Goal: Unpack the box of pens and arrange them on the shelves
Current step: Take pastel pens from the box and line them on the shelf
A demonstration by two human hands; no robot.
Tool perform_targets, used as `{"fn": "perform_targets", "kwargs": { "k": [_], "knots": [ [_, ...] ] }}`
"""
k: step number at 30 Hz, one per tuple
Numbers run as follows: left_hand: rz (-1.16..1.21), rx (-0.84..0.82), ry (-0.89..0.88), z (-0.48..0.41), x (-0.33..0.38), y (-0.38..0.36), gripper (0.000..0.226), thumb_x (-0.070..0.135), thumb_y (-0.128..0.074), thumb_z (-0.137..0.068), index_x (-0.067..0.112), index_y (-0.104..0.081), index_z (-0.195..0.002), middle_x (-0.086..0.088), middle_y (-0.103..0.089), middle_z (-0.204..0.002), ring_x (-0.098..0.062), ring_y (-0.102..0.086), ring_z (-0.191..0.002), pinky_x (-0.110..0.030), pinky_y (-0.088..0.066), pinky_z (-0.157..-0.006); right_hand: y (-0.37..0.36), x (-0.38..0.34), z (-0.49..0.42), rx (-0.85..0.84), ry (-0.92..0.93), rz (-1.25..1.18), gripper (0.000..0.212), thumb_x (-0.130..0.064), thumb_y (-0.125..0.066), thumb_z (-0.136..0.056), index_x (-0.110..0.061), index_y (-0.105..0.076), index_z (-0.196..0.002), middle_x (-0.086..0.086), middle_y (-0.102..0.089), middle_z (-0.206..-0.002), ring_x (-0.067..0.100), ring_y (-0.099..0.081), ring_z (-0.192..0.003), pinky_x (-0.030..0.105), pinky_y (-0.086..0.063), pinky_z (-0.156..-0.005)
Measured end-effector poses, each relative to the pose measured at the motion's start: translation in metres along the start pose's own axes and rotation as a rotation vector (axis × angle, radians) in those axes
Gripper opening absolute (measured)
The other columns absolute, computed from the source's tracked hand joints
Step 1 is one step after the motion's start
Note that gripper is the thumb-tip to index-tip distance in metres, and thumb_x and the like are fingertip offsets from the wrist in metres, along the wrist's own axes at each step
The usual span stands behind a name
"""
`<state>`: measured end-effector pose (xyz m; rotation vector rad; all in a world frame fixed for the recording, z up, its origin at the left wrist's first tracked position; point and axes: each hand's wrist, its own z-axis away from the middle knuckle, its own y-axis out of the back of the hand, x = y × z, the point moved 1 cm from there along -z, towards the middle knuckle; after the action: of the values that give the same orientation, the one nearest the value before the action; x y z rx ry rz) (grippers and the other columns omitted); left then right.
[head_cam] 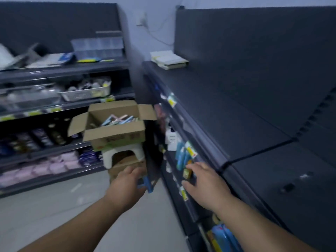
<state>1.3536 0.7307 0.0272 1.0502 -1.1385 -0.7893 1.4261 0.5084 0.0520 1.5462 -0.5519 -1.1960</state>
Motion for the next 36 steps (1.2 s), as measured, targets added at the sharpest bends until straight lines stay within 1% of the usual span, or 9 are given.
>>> {"fn": "perform_targets", "kwargs": {
  "k": [6,13,17,21,25,28,31,34,36],
  "knots": [
    [-0.046,-0.048,0.151,0.028,-0.12,0.013,0.057,0.044,-0.055,-0.089,0.029,-0.037,-0.141,0.005,-0.042,-0.14,-0.016,-0.048,-0.121,-0.027,-0.043,-0.099,-0.073,-0.07,-0.037,-0.236,0.001,0.038,0.055,-0.047,-0.058,-0.086,-0.028,-0.047,-0.136,-0.003,-0.047,-0.138,0.015,-0.049,-0.124,0.03,-0.04,-0.104],
    [-0.083,-0.08,0.269,0.02,-0.258,0.042,0.062,0.045,-0.055,-0.089,0.028,-0.033,-0.145,0.004,-0.037,-0.145,-0.017,-0.045,-0.125,-0.03,-0.042,-0.102,-0.139,-0.161,-0.094,-0.393,-0.017,0.067,0.062,-0.048,-0.056,-0.091,-0.028,-0.036,-0.145,-0.003,-0.038,-0.148,0.015,-0.041,-0.134,0.027,-0.036,-0.105],
    [-0.094,-0.076,0.315,0.0,-0.304,0.054,0.062,0.044,-0.055,-0.09,0.026,-0.033,-0.145,0.002,-0.038,-0.145,-0.018,-0.045,-0.124,-0.03,-0.043,-0.101,-0.154,-0.198,-0.13,-0.408,-0.018,0.06,0.049,-0.042,-0.056,-0.09,-0.027,-0.045,-0.136,-0.002,-0.048,-0.135,0.015,-0.052,-0.117,0.028,-0.044,-0.096],
    [-0.079,-0.086,0.336,-0.03,-0.324,0.055,0.062,0.044,-0.055,-0.09,0.026,-0.033,-0.145,0.003,-0.037,-0.145,-0.017,-0.045,-0.124,-0.03,-0.043,-0.101,-0.159,-0.213,-0.172,-0.416,0.005,0.067,0.059,-0.045,-0.055,-0.092,-0.028,-0.036,-0.145,-0.004,-0.043,-0.141,0.014,-0.048,-0.124,0.028,-0.044,-0.096],
    [-0.073,-0.083,0.335,-0.082,-0.332,0.057,0.062,0.045,-0.055,-0.09,0.026,-0.034,-0.144,0.003,-0.035,-0.147,-0.017,-0.043,-0.127,-0.031,-0.042,-0.103,-0.159,-0.214,-0.233,-0.374,0.018,0.047,0.058,-0.047,-0.056,-0.091,-0.029,-0.038,-0.143,-0.003,-0.047,-0.133,0.016,-0.051,-0.117,0.032,-0.047,-0.094],
    [-0.09,-0.056,0.335,-0.138,-0.333,0.064,0.061,0.046,-0.056,-0.089,0.027,-0.035,-0.143,0.004,-0.035,-0.145,-0.018,-0.043,-0.126,-0.032,-0.042,-0.102,-0.156,-0.211,-0.294,-0.341,0.041,0.035,0.061,-0.049,-0.056,-0.09,-0.027,-0.038,-0.144,-0.002,-0.046,-0.138,0.018,-0.047,-0.123,0.034,-0.045,-0.099],
    [-0.085,0.004,0.347,-0.203,-0.327,0.071,0.057,0.045,-0.057,-0.088,0.027,-0.041,-0.139,0.004,-0.04,-0.14,-0.018,-0.045,-0.122,-0.031,-0.044,-0.098,-0.149,-0.205,-0.365,-0.316,0.084,0.003,0.06,-0.048,-0.059,-0.088,-0.027,-0.042,-0.141,-0.002,-0.048,-0.137,0.019,-0.048,-0.122,0.033,-0.044,-0.101],
    [-0.049,0.06,0.368,-0.272,-0.319,0.076,0.052,0.042,-0.057,-0.087,0.026,-0.047,-0.135,0.002,-0.044,-0.136,-0.02,-0.047,-0.117,-0.034,-0.046,-0.095,-0.141,-0.198,-0.438,-0.308,0.129,-0.005,0.06,-0.043,-0.063,-0.086,-0.031,-0.043,-0.141,0.001,-0.051,-0.138,0.022,-0.051,-0.121,0.03,-0.045,-0.097],
    [-0.029,0.073,0.385,-0.313,-0.312,0.077,0.053,0.04,-0.058,-0.086,0.025,-0.047,-0.136,0.0,-0.043,-0.137,-0.021,-0.047,-0.118,-0.032,-0.045,-0.097,-0.138,-0.195,-0.479,-0.33,0.145,-0.035,0.057,-0.041,-0.063,-0.087,-0.03,-0.044,-0.14,0.003,-0.052,-0.134,0.023,-0.054,-0.115,0.029,-0.047,-0.09]
  ]
}}
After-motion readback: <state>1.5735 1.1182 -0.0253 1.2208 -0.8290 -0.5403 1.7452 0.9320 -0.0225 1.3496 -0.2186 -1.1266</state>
